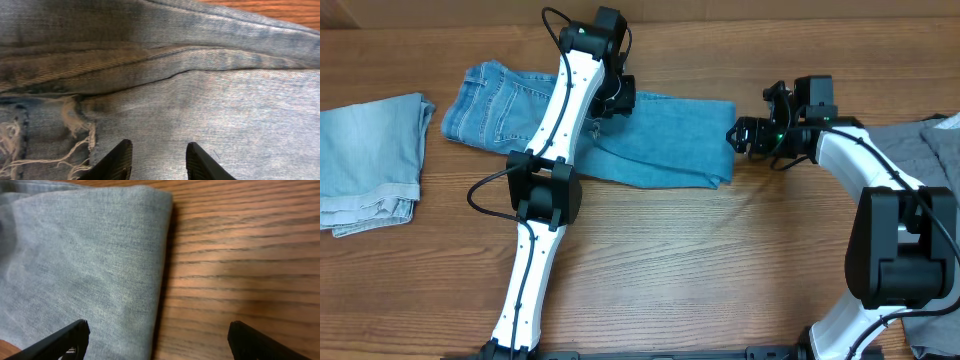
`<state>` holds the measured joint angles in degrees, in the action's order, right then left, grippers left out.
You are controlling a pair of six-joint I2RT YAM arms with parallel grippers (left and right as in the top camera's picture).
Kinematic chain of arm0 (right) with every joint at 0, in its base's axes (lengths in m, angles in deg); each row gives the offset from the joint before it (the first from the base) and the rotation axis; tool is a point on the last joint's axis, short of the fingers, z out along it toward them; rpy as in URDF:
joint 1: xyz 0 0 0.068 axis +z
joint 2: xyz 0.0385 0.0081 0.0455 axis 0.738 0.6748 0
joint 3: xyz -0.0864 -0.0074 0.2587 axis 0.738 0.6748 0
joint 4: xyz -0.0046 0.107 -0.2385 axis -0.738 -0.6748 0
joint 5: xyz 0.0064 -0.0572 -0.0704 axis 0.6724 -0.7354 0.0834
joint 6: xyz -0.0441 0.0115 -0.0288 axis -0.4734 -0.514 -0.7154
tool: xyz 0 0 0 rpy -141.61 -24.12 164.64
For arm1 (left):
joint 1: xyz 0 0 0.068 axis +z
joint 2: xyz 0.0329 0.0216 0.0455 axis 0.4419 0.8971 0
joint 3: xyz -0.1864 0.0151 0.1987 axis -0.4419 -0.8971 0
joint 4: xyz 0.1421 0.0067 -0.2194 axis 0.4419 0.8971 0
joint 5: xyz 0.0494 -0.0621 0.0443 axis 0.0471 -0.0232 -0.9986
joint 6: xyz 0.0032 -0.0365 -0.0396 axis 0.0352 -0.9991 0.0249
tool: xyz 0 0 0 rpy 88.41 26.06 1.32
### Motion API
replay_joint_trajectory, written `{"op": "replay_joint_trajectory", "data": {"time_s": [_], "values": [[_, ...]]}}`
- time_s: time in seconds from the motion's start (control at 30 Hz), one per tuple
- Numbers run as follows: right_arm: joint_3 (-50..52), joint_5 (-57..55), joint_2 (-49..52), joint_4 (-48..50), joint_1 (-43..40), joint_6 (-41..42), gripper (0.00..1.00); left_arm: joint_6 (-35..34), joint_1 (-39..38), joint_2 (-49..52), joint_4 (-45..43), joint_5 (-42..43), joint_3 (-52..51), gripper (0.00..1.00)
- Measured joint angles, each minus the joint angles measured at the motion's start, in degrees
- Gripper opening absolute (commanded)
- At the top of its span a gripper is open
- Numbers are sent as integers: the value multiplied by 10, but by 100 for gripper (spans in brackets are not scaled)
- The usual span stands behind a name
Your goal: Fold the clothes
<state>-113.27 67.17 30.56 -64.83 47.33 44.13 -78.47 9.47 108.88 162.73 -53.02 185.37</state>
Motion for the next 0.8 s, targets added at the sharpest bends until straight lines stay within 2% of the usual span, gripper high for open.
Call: {"op": "replay_joint_trajectory", "data": {"time_s": [0.3, 0.6, 0.8], "values": [[10, 170, 70, 73, -1, -4, 91, 0, 0, 0, 0, -9, 0, 40], [15, 326, 106, 131, -1, -2, 77, 0, 0, 0, -5, -9, 0, 39], [16, 357, 106, 155, 21, -1, 71, 0, 0, 0, -9, -9, 0, 39]]}}
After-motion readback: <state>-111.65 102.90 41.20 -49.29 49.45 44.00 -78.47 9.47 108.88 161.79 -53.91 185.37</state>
